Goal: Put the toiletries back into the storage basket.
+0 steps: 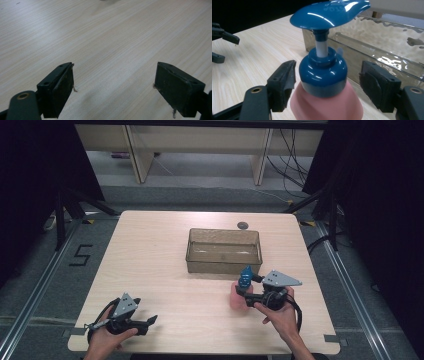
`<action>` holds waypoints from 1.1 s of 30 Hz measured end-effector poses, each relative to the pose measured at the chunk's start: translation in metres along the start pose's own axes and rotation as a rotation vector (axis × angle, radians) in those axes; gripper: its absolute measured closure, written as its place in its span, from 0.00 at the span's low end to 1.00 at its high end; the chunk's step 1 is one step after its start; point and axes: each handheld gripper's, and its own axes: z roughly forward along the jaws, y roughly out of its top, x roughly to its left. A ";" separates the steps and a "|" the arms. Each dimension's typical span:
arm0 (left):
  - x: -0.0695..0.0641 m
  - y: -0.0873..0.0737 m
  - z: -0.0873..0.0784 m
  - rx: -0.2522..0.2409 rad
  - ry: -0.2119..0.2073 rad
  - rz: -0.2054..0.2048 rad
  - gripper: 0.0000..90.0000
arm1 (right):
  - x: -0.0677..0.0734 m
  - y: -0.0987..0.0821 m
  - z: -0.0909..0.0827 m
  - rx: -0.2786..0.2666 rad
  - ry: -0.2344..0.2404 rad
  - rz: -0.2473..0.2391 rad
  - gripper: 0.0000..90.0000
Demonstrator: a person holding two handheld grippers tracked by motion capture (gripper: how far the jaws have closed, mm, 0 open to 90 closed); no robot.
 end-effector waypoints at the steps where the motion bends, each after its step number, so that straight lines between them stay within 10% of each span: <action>1: -0.001 0.000 0.000 -0.004 0.006 -0.008 0.17 | -0.002 0.000 0.001 -0.008 -0.012 -0.036 0.35; 18: 0.000 0.000 0.000 0.000 -0.009 0.013 0.17 | 0.000 0.001 0.010 -0.016 0.020 -0.028 0.53; 19: -0.004 0.000 0.000 -0.007 -0.006 -0.045 0.17 | 0.001 0.001 0.010 -0.014 0.015 -0.036 0.54; 22: -0.003 0.000 0.000 -0.008 -0.008 -0.036 0.17 | 0.000 0.002 0.010 -0.029 0.021 -0.052 0.55; 33: -0.001 -0.001 0.000 -0.005 -0.006 -0.035 0.18 | 0.007 0.005 0.007 -0.023 -0.054 -0.101 0.59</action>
